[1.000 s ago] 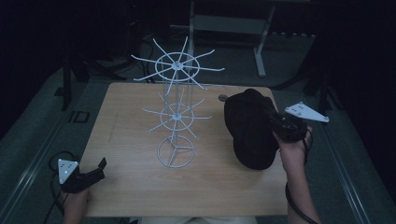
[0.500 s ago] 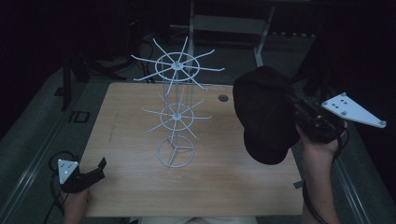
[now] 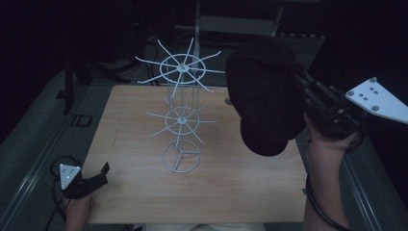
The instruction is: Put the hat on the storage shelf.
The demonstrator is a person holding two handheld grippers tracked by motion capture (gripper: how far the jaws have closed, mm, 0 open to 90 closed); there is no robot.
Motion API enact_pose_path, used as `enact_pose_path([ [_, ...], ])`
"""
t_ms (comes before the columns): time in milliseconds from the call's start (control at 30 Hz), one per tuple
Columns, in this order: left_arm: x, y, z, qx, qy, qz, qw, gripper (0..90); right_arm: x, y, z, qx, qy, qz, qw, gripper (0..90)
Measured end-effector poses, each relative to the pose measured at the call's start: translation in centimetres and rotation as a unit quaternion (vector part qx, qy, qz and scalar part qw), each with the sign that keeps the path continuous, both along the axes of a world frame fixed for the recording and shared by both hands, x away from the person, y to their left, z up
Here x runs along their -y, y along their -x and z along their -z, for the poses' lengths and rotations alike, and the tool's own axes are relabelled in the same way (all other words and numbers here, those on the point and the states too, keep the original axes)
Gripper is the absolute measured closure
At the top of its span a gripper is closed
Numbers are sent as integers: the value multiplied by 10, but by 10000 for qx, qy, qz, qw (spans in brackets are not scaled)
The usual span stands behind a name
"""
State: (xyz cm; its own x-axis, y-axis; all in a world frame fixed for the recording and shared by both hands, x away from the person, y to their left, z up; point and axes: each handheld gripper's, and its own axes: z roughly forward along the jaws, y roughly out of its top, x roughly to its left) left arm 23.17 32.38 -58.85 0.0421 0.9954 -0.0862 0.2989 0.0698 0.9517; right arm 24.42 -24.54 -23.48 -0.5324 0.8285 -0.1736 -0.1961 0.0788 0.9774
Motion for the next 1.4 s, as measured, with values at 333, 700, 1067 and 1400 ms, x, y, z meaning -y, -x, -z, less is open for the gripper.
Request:
enact_pose_path([
  [333, 0, 0, 0, 8, 0, 6, 10000, 14, -48, 13, -6, 74, 268, -975, 9948, 835],
  [700, 0, 0, 0, 5, -5, 0, 10000, 14, -69, 4, 37, -410, 660, -1465, 9862, 831],
  [1067, 0, 0, 0, 8, 1, 6, 10000, 14, -74, -10, 79, -838, 667, -1610, 9811, 811],
  [1400, 0, 0, 0, 13, 2, 1, 10000, 14, -63, -8, 88, -816, 461, -1701, 9810, 539],
])
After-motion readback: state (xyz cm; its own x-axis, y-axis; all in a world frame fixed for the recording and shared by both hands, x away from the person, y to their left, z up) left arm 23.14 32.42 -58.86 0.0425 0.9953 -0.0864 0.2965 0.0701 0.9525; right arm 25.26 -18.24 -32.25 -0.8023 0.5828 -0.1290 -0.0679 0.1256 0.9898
